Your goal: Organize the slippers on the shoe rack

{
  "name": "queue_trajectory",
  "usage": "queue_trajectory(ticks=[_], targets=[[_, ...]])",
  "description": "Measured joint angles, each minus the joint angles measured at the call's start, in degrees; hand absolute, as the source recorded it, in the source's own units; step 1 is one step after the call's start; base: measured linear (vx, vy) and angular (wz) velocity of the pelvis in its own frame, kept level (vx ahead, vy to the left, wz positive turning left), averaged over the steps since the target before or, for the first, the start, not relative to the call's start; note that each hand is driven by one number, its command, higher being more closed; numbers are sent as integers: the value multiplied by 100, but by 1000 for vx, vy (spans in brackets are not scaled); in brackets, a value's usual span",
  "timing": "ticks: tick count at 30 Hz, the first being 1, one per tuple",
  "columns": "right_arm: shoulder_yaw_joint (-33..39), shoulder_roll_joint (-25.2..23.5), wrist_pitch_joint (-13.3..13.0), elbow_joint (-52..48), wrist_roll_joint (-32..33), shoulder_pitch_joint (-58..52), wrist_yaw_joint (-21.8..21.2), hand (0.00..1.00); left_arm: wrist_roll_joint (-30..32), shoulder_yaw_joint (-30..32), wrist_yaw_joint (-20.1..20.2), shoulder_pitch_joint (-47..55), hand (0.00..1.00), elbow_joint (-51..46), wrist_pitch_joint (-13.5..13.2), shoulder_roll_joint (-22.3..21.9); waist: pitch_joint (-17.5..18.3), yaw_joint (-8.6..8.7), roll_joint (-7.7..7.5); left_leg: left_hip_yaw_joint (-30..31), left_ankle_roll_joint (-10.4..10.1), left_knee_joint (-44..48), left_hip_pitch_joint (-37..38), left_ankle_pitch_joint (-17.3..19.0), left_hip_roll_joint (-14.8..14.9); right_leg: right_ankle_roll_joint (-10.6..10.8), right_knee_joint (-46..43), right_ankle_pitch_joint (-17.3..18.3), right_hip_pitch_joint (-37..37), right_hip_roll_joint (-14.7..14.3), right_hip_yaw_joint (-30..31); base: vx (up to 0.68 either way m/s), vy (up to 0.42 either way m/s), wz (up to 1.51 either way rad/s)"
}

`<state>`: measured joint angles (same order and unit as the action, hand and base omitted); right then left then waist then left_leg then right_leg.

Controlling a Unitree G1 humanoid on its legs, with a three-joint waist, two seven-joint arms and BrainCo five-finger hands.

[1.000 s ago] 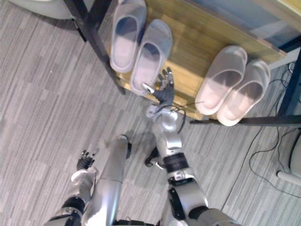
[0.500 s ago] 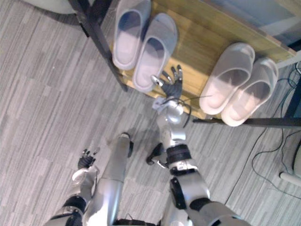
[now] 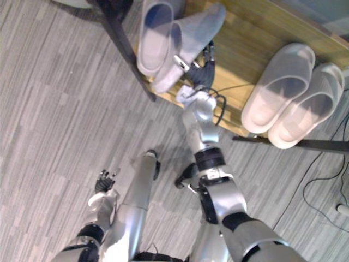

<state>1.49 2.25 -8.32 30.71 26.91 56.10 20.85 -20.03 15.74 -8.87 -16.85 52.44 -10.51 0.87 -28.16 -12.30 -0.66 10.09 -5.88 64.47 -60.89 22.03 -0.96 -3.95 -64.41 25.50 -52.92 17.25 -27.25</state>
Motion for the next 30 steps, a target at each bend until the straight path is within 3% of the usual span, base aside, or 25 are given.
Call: queue_trajectory(ticks=[17, 30], targets=[[65, 2, 114, -120, -454, -386, 170, 0, -49, -114, -4, 5, 0, 6, 7, -187, 130, -17, 161, -33, 14, -38, 132, -9, 28, -50, 59, -28, 119, -26, 11, 2, -6, -1], [318, -126, 133, -1351, -1136, -1379, 528, 0, -61, -107, -5, 35, 0, -18, 6, -200, 128, 113, 155, -166, 34, -51, 285, -4, 94, -57, 71, -40, 190, -47, 110, 2, -13, -3]])
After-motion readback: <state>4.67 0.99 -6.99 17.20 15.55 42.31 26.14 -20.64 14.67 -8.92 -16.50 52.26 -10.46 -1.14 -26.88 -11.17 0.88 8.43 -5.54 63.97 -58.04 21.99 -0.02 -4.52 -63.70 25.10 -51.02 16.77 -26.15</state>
